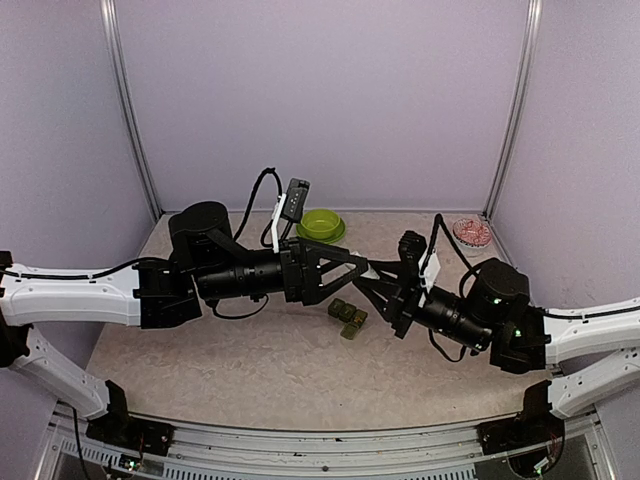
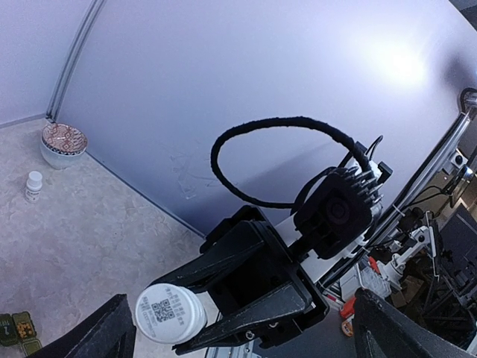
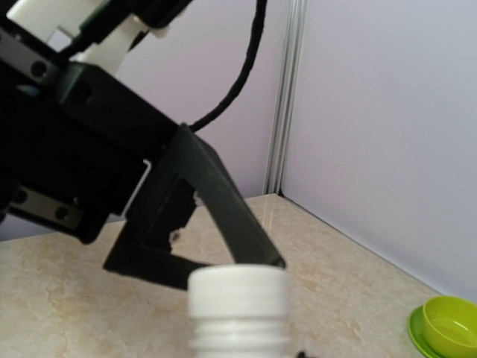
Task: Sort the pills into containers
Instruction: Screw the lid of the pill bottle onto the pill bottle.
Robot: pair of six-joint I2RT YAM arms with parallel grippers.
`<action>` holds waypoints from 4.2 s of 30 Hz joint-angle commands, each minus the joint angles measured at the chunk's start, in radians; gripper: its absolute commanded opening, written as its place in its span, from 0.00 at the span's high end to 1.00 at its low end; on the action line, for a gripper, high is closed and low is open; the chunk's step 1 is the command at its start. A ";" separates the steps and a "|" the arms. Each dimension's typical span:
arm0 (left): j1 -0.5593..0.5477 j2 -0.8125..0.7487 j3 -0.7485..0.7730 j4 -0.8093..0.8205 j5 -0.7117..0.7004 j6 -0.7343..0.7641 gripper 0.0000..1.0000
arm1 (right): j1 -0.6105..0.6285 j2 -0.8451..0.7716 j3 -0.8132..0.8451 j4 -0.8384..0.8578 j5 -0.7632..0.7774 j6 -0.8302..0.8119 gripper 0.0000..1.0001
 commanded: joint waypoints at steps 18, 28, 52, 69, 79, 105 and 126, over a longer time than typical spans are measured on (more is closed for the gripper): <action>-0.009 0.019 0.032 0.044 0.059 -0.003 0.01 | 0.002 0.089 0.060 0.024 -0.052 0.000 0.89; -0.010 -0.002 0.009 0.045 0.028 0.006 0.01 | 0.002 0.085 0.056 0.040 -0.078 0.008 0.89; -0.012 -0.006 -0.001 0.050 0.037 0.001 0.01 | 0.001 0.017 0.040 -0.014 0.041 -0.022 0.89; -0.013 0.004 0.005 0.066 0.042 0.012 0.01 | 0.002 0.126 0.087 -0.054 -0.081 0.011 0.90; -0.013 -0.004 -0.004 0.047 0.018 0.016 0.01 | 0.001 0.090 0.080 -0.039 -0.105 -0.002 0.90; -0.014 -0.006 -0.010 0.045 0.009 0.011 0.01 | -0.001 0.063 0.077 -0.107 -0.002 -0.012 0.90; 0.006 -0.002 0.011 -0.026 0.022 -0.006 0.01 | -0.001 0.020 0.076 -0.135 -0.040 -0.077 0.90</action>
